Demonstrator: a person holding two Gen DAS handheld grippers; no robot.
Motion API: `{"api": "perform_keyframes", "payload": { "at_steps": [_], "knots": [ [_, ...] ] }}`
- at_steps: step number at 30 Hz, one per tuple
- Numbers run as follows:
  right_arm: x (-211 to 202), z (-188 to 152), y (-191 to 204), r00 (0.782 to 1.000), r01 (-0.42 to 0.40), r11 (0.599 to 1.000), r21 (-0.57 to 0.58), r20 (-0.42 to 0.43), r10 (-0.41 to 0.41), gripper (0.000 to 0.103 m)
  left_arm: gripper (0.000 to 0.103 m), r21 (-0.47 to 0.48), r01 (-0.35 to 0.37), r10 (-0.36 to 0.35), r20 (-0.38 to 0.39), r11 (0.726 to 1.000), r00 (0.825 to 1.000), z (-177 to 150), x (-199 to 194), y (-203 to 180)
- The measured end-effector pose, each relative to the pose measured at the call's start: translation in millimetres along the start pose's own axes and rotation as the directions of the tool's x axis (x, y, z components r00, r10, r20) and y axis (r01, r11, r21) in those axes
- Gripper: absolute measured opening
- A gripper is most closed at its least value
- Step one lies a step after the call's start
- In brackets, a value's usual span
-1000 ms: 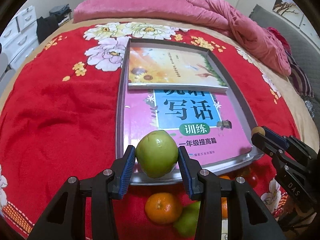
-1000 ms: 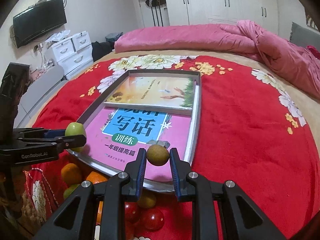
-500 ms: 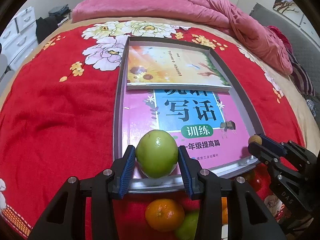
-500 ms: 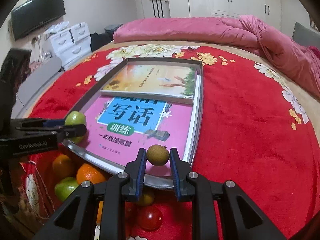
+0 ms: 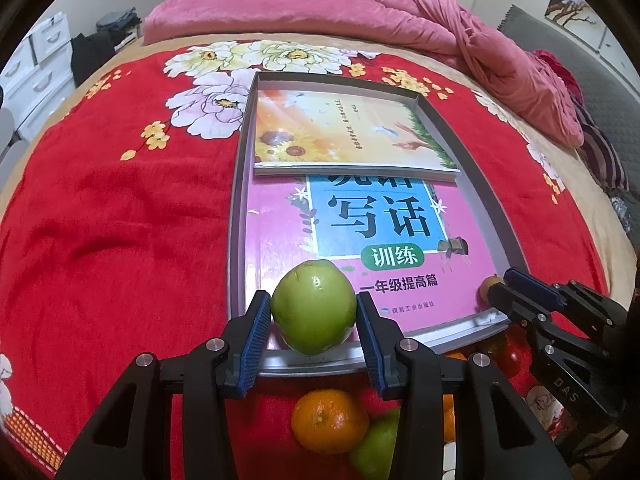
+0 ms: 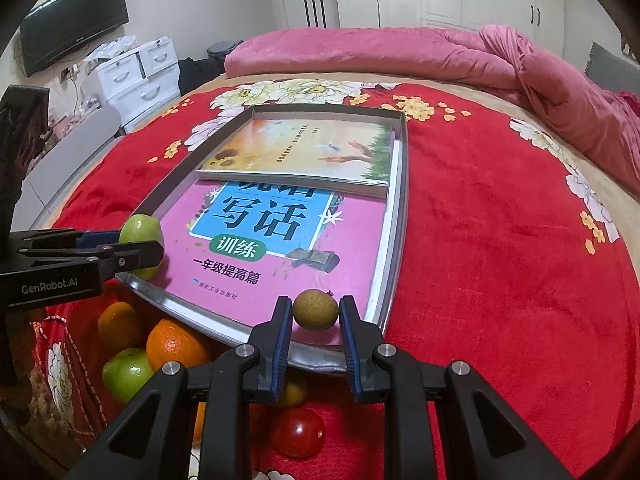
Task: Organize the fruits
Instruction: 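Open the left gripper over the pink book while the right gripper releases the brown fruit beside it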
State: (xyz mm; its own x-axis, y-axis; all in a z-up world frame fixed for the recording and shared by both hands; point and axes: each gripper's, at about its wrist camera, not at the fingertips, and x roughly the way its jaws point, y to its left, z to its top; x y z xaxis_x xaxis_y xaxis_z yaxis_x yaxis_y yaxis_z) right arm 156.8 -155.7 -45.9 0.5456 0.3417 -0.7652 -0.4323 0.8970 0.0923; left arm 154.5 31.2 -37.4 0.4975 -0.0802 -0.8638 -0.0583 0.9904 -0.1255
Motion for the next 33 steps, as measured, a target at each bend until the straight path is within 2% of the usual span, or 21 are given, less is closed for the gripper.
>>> {"api": "perform_keyframes", "payload": {
  "at_steps": [6, 9, 14, 19, 28, 33],
  "knots": [
    [-0.2, 0.4, -1.6, 1.000, -0.016, 1.000, 0.015, 0.000, 0.016, 0.027, 0.045, -0.008, 0.005, -0.005, -0.004, 1.000, 1.000, -1.0, -1.9, 1.2],
    [-3.5, 0.1, -0.4, 1.000, -0.020, 1.000, 0.013, 0.015, 0.020, 0.038, 0.045, -0.012, 0.009, -0.009, -0.005, 1.000, 1.000, -1.5, -2.7, 2.4],
    [-11.9, 3.0, -0.5, 0.998, -0.027, 1.000, 0.015, 0.050, 0.026, 0.045, 0.045, -0.011, 0.008, -0.008, -0.007, 1.000, 1.000, -1.2, -2.9, 1.8],
    [-18.9, 4.0, -1.8, 0.997, -0.024, 0.999, 0.022, 0.072, 0.022, 0.050, 0.054, -0.011, 0.016, -0.016, 0.003, 1.000, 1.000, -0.1, -4.4, 1.0],
    [-20.0, 4.4, -3.0, 0.997, -0.021, 0.999, 0.027, 0.080, 0.018, 0.053, 0.059, -0.007, 0.018, -0.018, 0.024, 1.000, 1.000, 0.7, -9.2, 0.9],
    [-22.1, 5.0, -4.0, 0.996, -0.018, 0.999, 0.031, 0.092, 0.015, 0.060, 0.061, -0.006, 0.028, -0.028, 0.040, 1.000, 0.999, 2.1, -15.6, 1.1]
  ]
}}
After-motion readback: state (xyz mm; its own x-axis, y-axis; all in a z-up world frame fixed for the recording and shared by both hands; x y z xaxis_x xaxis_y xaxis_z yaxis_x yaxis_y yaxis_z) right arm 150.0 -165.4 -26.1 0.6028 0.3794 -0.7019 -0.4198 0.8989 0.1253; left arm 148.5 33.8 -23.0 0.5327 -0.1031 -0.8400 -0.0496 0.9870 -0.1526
